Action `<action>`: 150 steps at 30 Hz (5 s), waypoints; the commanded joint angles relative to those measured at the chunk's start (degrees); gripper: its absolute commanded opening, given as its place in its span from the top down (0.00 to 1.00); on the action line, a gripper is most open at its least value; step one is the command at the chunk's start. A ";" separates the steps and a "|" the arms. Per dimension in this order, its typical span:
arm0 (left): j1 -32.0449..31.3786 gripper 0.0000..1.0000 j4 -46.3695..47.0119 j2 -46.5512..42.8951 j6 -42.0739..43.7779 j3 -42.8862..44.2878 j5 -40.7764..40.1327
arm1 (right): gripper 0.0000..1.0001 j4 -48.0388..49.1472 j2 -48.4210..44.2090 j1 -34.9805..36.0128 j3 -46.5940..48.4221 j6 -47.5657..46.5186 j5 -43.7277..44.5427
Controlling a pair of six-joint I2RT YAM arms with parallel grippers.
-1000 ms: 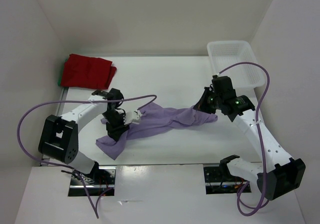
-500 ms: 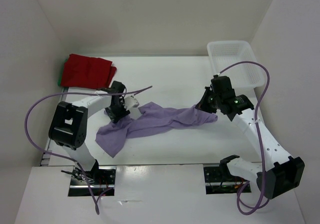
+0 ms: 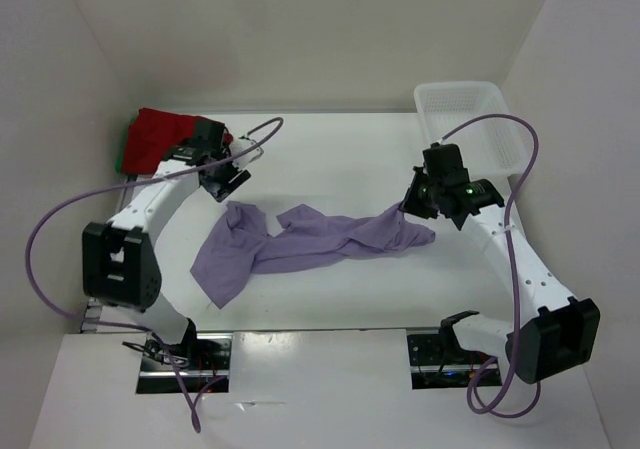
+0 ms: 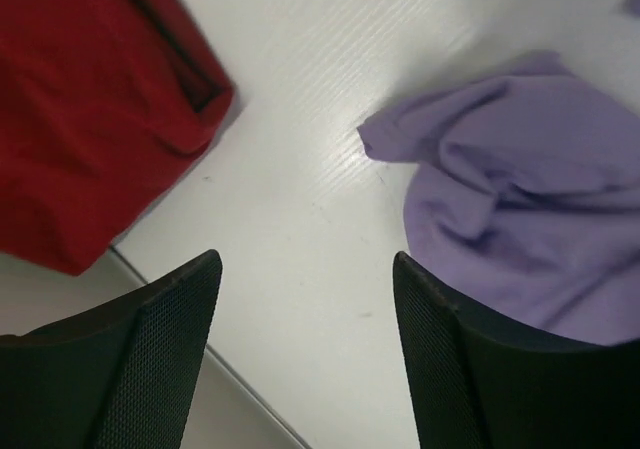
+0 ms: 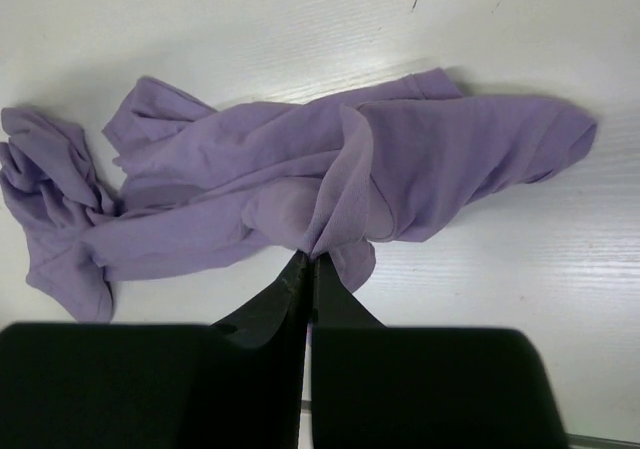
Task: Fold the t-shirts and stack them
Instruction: Flatten out the tshirt
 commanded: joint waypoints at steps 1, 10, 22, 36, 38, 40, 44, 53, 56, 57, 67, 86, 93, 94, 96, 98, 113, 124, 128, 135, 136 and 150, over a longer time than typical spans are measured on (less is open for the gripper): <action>-0.48 0.22 -8.17 -13.77 5.91 2.15 6.54 | 1.00 0.15 -0.74 -0.87 2.94 -1.75 1.79; -18.65 0.10 -22.90 -28.22 27.28 -22.70 4.56 | 1.00 1.29 1.18 -1.40 2.32 -1.75 0.74; -38.27 0.00 -24.71 -13.05 19.93 -29.14 -0.30 | 1.00 0.76 0.66 -1.40 2.32 -1.75 1.26; -30.46 0.10 -2.67 3.75 16.12 -27.75 -14.18 | 1.00 2.52 0.13 -10.00 1.00 -5.00 -2.77; -27.31 0.24 0.22 5.95 16.12 -25.55 -14.18 | 1.00 2.52 0.13 -12.37 1.00 -6.40 -3.92; -25.62 0.30 2.87 6.57 16.12 -23.27 -14.71 | 1.00 2.52 0.13 -13.00 1.52 -6.93 -4.62; -22.02 0.17 6.66 5.97 16.74 -17.12 -14.46 | 1.00 2.52 1.18 -13.79 2.58 -7.46 -5.15; -19.46 0.01 -6.08 -10.20 14.45 -20.08 -3.20 | 1.00 2.52 1.18 -14.84 3.20 -7.46 -3.92; -19.46 0.01 -10.03 -12.76 12.70 -20.70 -0.83 | 1.00 2.52 1.80 -14.84 3.73 -7.99 -4.45; -19.46 0.01 -11.08 -12.76 12.70 -20.70 -0.13 | 1.00 2.52 1.80 -14.84 3.73 -7.99 -4.45; -19.30 0.01 -9.59 -0.38 8.92 -26.34 -13.48 | 1.00 2.00 1.19 -15.37 4.25 -7.99 -4.98; -15.51 0.51 -6.01 9.21 -0.66 -23.96 -7.59 | 1.00 1.99 0.66 -15.37 4.25 -8.51 -4.36; -12.09 0.81 -3.54 11.23 -1.27 -24.92 -3.38 | 1.00 1.47 0.66 -15.37 4.25 -8.51 -4.36; -11.47 0.81 -2.75 9.76 -1.28 -24.92 -3.37 | 1.00 1.47 0.66 -15.37 4.25 -8.51 -4.36; -11.47 0.81 -3.27 9.21 -1.28 -24.31 -1.27 | 1.00 1.47 0.66 -15.37 4.25 -8.51 -4.36; -10.94 0.79 -5.36 7.11 -1.28 -23.78 1.53 | 1.00 1.47 0.66 -15.37 4.25 -8.51 -4.36; -10.94 0.16 -6.00 -1.43 -0.40 -23.17 -1.35 | 1.00 0.94 0.13 -15.37 3.73 -8.51 -4.36; -6.11 0.41 -3.10 7.28 -0.93 -26.59 -4.43 | 1.00 0.41 0.13 -15.37 3.73 -9.04 -4.36; -4.96 0.64 -3.10 8.50 -0.93 -24.84 -0.92 | 1.00 0.41 0.13 -15.37 3.73 -9.04 -4.36; -3.82 1.00 -4.49 2.73 -0.93 -22.39 3.83 | 1.00 -0.63 -0.40 -15.37 5.73 -9.04 -4.97; -3.30 1.00 -5.55 -2.08 -0.93 -21.07 4.36 | 1.00 -1.16 -1.01 -15.37 6.88 -9.04 -4.98; -0.57 1.00 -16.54 -34.54 4.35 18.64 -6.54 | 1.00 -14.70 -3.91 -10.29 47.39 -12.12 10.91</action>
